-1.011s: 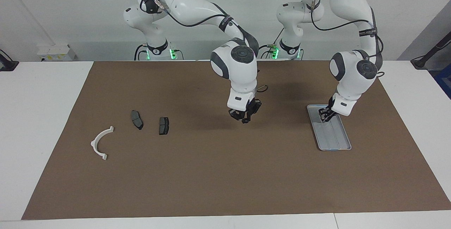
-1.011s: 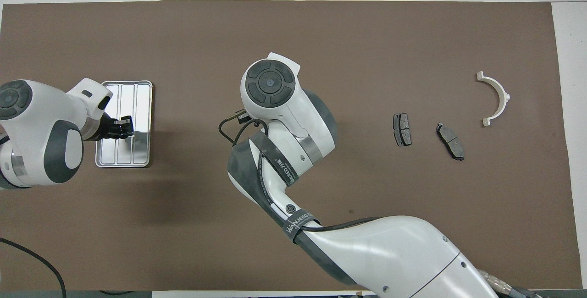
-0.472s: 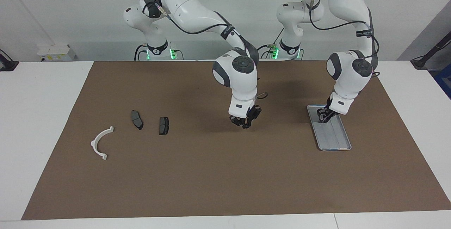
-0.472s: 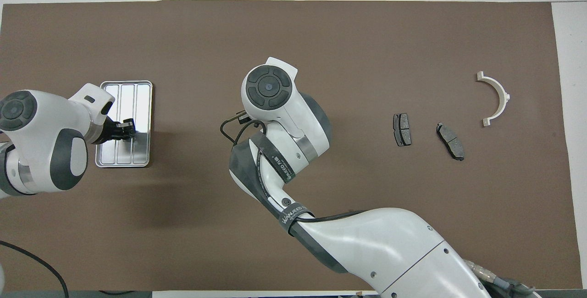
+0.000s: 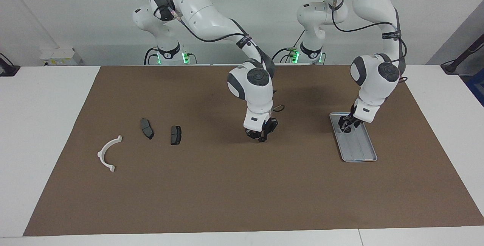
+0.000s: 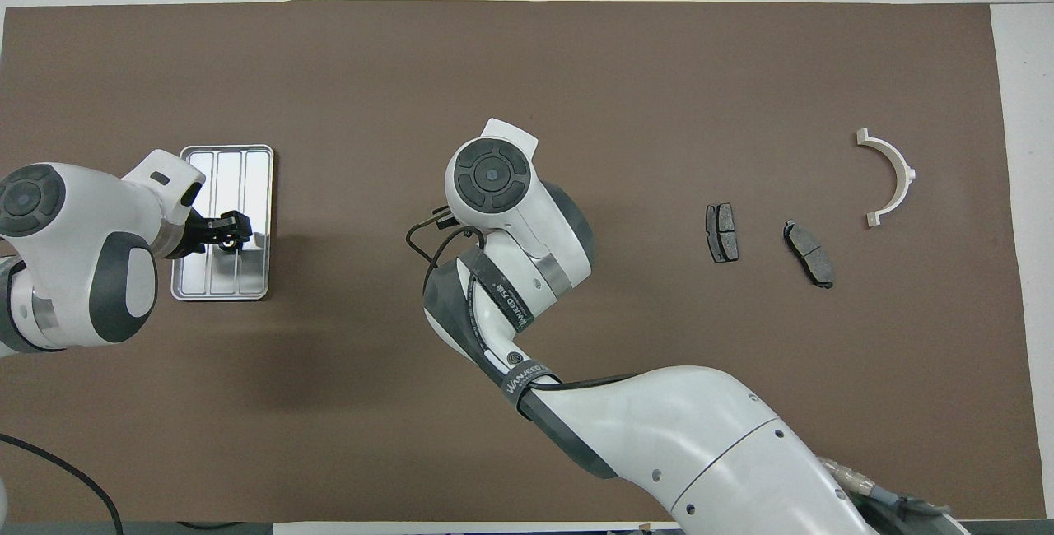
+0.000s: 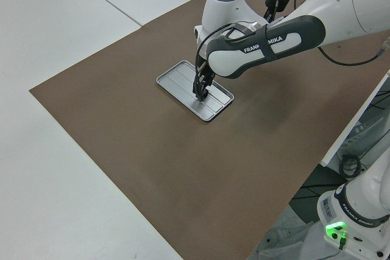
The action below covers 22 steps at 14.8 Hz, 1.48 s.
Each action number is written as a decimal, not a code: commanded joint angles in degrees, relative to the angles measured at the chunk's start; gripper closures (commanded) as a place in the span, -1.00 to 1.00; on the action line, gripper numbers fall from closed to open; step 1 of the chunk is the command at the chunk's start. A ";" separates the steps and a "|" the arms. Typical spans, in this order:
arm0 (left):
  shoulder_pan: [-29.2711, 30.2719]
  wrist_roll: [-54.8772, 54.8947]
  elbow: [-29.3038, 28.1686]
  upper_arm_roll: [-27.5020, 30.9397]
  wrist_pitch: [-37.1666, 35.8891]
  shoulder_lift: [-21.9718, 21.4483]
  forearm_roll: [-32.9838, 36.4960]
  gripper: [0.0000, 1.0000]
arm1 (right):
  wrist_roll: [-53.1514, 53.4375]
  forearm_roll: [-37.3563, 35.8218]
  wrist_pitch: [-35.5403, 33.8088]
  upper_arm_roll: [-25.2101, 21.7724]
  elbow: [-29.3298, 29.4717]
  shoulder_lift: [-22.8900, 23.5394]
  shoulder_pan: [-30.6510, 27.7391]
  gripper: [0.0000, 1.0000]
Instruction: Pick bearing gear from pile to tray
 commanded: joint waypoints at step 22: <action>-20.67 -36.63 26.51 -0.10 -11.99 13.16 0.04 0.00 | 3.58 0.56 -12.13 3.47 -1.93 -16.30 -13.31 -0.54</action>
